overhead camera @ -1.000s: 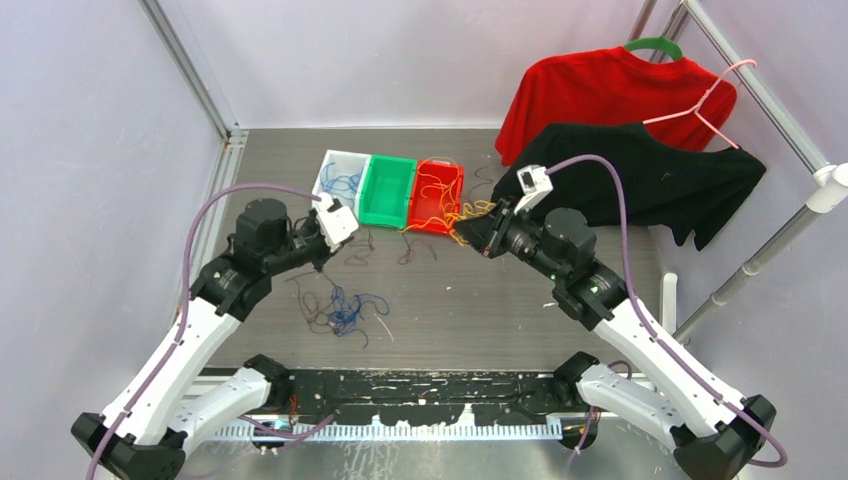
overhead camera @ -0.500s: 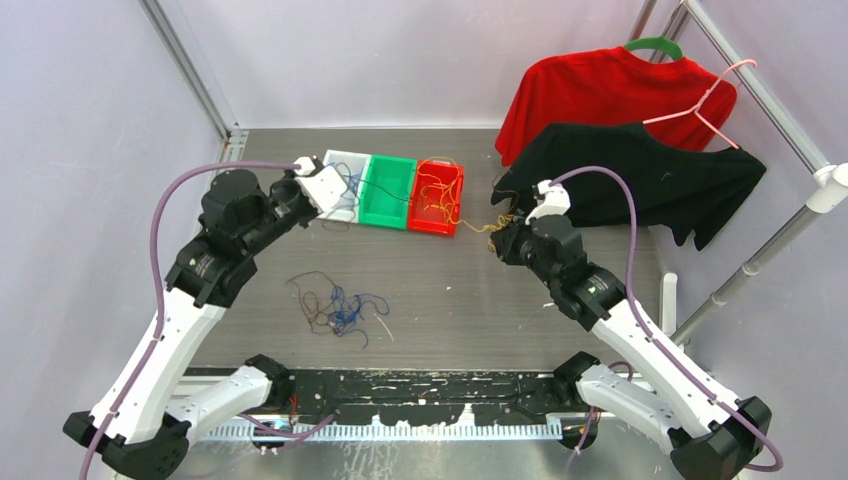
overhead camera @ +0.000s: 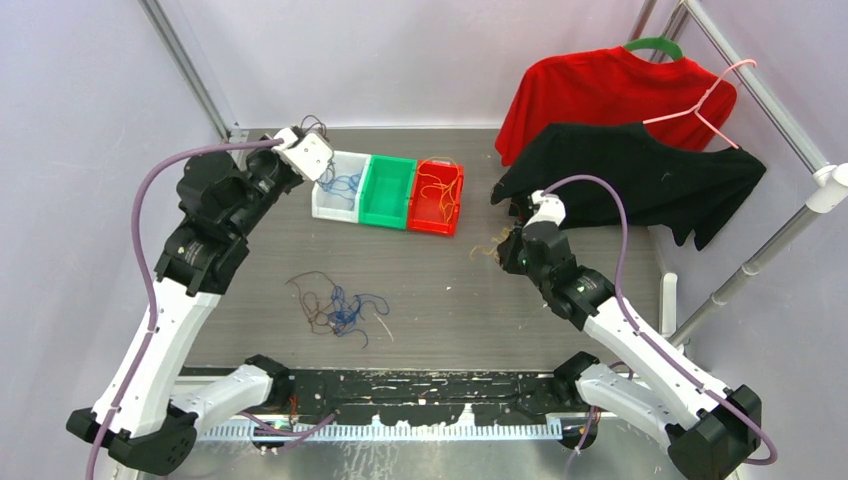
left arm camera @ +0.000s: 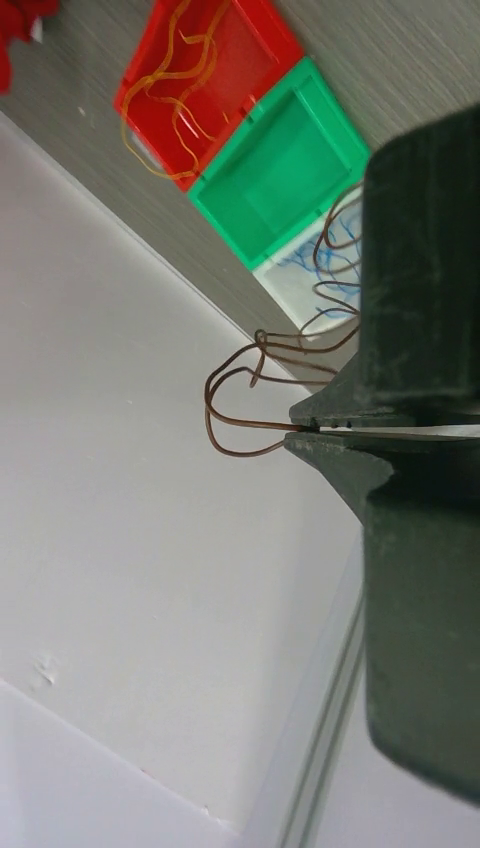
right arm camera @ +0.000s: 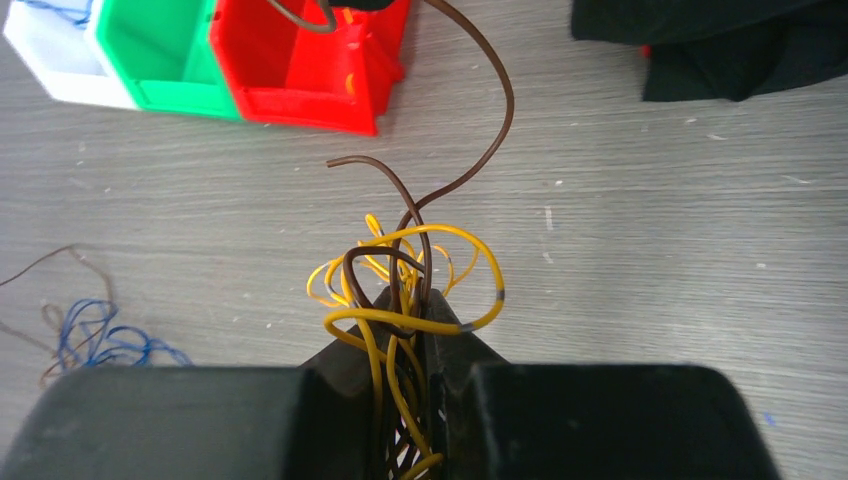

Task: Untangle the cables
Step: Untie the cable, then place the cable in the bin.

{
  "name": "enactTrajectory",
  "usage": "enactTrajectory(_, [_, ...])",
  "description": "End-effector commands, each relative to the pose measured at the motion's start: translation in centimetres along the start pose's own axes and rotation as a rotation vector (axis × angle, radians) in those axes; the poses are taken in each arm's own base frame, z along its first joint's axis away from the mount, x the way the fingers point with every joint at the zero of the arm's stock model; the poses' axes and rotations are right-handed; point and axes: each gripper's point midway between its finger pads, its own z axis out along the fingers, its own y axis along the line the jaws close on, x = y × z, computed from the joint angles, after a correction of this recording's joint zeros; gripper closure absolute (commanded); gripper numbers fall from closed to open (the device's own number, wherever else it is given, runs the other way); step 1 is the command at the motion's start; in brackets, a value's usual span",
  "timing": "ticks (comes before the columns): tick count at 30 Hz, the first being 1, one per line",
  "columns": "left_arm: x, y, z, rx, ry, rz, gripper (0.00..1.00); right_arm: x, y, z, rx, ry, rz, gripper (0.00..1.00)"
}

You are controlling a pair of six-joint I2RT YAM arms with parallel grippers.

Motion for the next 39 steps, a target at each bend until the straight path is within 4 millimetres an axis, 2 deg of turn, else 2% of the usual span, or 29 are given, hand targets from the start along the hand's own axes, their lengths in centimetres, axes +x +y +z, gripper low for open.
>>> enactTrajectory(1, [-3.2,-0.3,-0.4,0.064,-0.120,-0.064,1.00,-1.4,3.8,0.0,-0.184,-0.040,0.060,0.99])
enactTrajectory(8, [-1.8,-2.4,2.2,0.120,-0.097,-0.122,1.00,-2.3,7.4,-0.9,-0.387,-0.079,0.103,0.99])
enactTrajectory(14, [-0.8,-5.6,6.1,0.216,-0.103,-0.212,1.00,-2.7,7.8,-1.2,-0.434,-0.136,0.117,0.99])
enactTrajectory(17, [0.3,-7.1,8.8,0.240,-0.097,-0.237,1.00,-2.9,7.7,-1.2,-0.439,-0.155,0.110,0.99])
enactTrajectory(24, [5.4,-11.0,15.1,0.276,-0.005,-0.232,1.00,-3.3,7.1,-0.9,-0.413,-0.196,0.092,0.99])
enactTrajectory(31, [11.3,-14.7,20.1,0.307,0.097,-0.183,1.00,-3.7,6.8,-1.0,-0.395,-0.220,0.074,0.99])
enactTrajectory(35, [14.9,-15.9,22.3,0.296,0.170,-0.155,1.00,-4.1,6.9,-1.3,-0.402,-0.228,0.075,0.99])
enactTrajectory(39, [18.8,-17.7,22.5,0.356,0.299,-0.113,0.98,-4.2,6.8,-1.3,-0.394,-0.227,0.071,0.99])
